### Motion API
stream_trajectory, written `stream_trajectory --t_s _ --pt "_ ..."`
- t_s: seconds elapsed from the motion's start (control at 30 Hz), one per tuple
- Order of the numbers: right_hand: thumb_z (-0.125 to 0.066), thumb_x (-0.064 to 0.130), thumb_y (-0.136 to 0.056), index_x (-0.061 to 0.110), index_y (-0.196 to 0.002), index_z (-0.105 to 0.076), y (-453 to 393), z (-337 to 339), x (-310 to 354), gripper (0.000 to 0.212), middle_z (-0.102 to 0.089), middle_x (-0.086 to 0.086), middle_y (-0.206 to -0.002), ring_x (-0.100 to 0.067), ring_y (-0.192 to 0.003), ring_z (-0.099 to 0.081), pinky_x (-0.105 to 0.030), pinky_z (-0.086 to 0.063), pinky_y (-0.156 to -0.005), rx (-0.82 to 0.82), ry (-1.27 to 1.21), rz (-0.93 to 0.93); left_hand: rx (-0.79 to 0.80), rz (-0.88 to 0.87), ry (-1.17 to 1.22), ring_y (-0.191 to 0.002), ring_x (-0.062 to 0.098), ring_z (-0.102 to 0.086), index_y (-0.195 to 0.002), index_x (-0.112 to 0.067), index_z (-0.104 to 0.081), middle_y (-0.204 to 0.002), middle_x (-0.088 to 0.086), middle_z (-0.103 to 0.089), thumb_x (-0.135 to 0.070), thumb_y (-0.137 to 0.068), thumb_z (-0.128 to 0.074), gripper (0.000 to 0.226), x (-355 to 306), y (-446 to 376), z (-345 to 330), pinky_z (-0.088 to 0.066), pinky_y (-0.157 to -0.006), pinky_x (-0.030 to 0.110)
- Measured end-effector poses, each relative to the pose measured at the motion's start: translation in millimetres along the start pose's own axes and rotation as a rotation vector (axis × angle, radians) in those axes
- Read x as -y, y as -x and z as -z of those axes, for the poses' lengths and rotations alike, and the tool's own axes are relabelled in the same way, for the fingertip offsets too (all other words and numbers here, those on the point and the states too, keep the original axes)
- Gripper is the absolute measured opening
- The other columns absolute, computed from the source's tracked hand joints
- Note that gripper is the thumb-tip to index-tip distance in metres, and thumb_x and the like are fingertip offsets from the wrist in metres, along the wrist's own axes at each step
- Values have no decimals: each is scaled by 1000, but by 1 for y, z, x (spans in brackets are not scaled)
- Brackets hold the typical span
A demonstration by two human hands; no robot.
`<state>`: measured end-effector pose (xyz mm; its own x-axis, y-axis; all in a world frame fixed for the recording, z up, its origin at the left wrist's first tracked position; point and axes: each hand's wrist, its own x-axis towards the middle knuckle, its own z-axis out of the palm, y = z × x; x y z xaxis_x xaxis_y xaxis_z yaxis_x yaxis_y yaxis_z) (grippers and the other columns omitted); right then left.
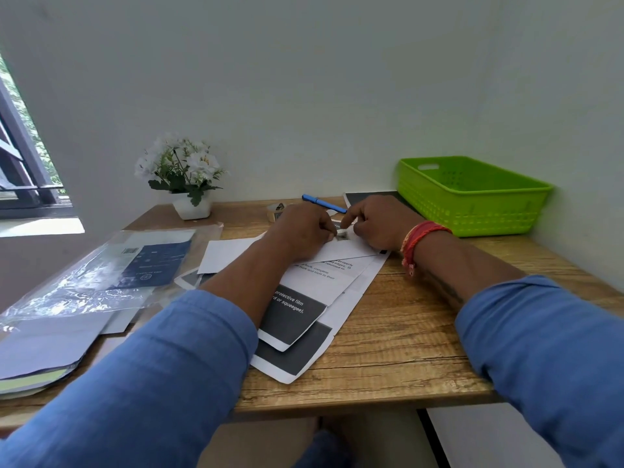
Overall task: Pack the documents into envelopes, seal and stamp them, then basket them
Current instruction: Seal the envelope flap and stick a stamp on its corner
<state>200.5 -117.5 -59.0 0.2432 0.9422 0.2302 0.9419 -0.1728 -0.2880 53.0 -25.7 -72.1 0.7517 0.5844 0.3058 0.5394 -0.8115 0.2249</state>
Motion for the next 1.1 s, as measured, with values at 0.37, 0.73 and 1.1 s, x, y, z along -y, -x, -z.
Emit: stream_trajectory --t_s 0.37,0.73,1.1 --pt "-50 17 -97 27 -115 -75 0 -4 3 32 -66 -3 -125 -17 -104 -60 -20 -37 -82 -5 165 0 -12 10 60 -101 13 -63 -109 -20 -79 -109 -3 -75 -22 -96 -66 19 4 -2 -4 -50 -98 33" --pt "-51 14 -95 33 -110 -76 1 0 6 35 -65 -2 -125 -8 -76 -50 -20 -36 -71 39 166 37 -46 63 9 -105 16 -61 -112 -18 -76 -113 0 -71 -28 -96 -64 22 6 -2 -5 -49 -97 34" --pt "-57 17 -94 29 -110 -74 1 -2 3 27 -59 4 -107 -12 -87 -54 -21 -38 -75 46 55 -35 -45 156 -78 -109 19 -60 -113 -23 -73 -115 0 -70 -43 -96 -62 29 13 -8 -13 -49 -99 41"
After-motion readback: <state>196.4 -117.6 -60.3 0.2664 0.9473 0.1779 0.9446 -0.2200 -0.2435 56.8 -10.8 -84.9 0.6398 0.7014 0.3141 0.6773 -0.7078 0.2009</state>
